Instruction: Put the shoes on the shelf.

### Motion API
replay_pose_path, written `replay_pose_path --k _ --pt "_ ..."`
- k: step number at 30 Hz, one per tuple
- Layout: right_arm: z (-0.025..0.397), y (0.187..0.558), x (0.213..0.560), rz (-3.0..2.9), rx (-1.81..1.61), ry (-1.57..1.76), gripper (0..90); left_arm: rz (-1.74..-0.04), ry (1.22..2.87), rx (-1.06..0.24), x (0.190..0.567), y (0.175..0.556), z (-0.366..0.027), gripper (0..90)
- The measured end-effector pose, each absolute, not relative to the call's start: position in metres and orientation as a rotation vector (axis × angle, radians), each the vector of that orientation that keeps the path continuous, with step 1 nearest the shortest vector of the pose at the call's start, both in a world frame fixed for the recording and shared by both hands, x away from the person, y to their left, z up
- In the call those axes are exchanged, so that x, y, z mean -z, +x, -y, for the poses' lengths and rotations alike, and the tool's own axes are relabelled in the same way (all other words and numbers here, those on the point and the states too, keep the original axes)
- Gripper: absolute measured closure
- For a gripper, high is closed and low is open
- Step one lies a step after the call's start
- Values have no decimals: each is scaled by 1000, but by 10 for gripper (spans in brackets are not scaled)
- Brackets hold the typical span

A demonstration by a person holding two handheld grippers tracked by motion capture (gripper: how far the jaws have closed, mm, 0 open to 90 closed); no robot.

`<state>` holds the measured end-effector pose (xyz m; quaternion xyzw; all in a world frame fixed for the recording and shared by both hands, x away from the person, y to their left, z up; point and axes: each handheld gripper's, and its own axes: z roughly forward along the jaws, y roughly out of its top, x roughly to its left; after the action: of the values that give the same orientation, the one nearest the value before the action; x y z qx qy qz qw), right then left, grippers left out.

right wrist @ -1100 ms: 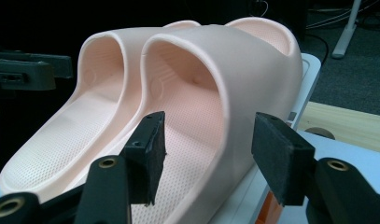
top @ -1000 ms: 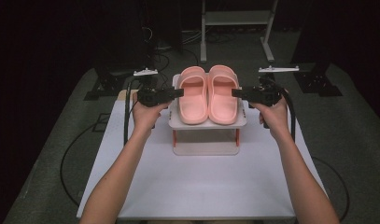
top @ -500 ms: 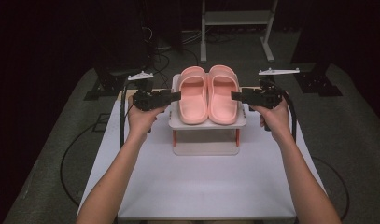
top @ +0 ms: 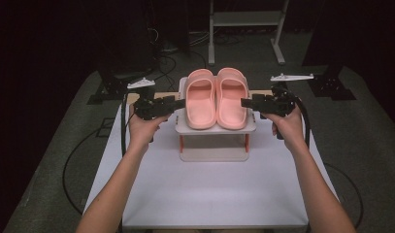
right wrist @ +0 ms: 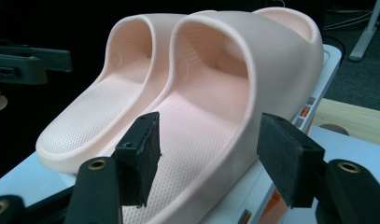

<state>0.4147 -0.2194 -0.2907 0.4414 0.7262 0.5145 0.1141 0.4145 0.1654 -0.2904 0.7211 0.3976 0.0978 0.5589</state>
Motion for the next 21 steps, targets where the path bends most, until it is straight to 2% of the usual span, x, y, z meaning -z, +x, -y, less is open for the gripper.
replay_pose_path --k 21 --pt "243 398 300 -2115 -1507 1304 370 -902 1710 -214 294 401 -169 377"
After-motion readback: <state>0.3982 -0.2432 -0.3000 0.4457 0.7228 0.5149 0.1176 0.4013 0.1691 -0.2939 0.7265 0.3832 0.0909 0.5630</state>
